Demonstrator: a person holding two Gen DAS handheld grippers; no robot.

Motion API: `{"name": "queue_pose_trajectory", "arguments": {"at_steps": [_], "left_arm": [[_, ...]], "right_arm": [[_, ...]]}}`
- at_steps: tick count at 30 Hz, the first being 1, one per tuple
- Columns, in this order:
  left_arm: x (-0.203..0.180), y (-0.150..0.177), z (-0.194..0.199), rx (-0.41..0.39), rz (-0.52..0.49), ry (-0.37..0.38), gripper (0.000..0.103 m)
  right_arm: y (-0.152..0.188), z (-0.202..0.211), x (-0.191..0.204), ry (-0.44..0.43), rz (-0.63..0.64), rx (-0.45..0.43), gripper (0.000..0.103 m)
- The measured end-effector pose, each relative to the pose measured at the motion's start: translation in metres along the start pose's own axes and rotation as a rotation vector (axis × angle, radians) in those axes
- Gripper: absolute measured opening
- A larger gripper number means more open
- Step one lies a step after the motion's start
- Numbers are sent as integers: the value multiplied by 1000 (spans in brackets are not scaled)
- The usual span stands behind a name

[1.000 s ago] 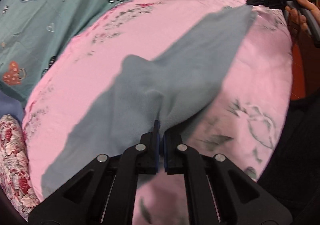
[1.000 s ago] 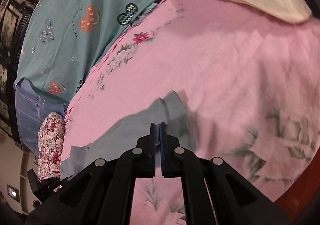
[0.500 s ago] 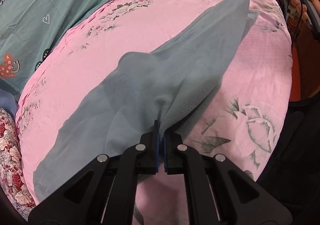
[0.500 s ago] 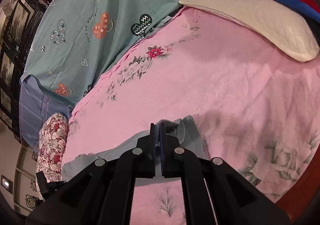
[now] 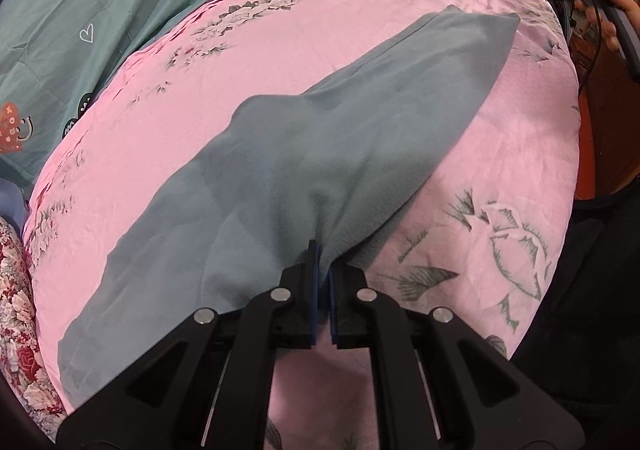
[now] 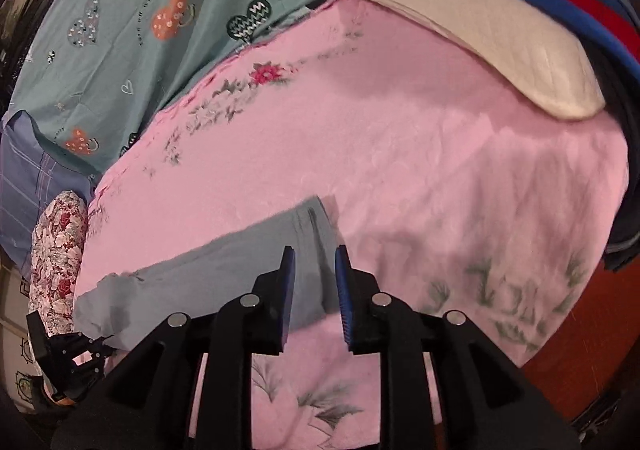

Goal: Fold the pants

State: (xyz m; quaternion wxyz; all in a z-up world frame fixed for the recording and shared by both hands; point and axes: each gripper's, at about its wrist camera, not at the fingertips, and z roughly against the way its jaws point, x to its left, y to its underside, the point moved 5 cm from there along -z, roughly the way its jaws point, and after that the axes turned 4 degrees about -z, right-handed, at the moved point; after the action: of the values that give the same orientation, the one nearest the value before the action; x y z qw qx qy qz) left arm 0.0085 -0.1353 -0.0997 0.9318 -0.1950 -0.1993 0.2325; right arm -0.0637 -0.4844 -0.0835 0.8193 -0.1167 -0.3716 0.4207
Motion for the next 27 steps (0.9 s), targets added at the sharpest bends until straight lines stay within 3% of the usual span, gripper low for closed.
{"name": "queue_pose_trajectory", "arguments": {"at_steps": [4,9,13,16,23,27], "left_arm": [[1,-1,-1,-1,9,-1,5],[3,-2,-3,2,30,1,5],[4,-3,-4,1,33,4,5],[3,-5,-4,1,31,3,5],[3,-4,-5,-2,40,-1,5],[3,-5,-4,-5,45,-3,5]], "right_arm": [[-13,-35,30,8,115,86,21],[-9,-88,28,104,158,208,21],[-10,-94,20,152,156,218,20],[-12,-92,19,145,175,208,4],[-29,-72,29,126,191,92,0],[-26,-84,21,161,188,136,0]]}}
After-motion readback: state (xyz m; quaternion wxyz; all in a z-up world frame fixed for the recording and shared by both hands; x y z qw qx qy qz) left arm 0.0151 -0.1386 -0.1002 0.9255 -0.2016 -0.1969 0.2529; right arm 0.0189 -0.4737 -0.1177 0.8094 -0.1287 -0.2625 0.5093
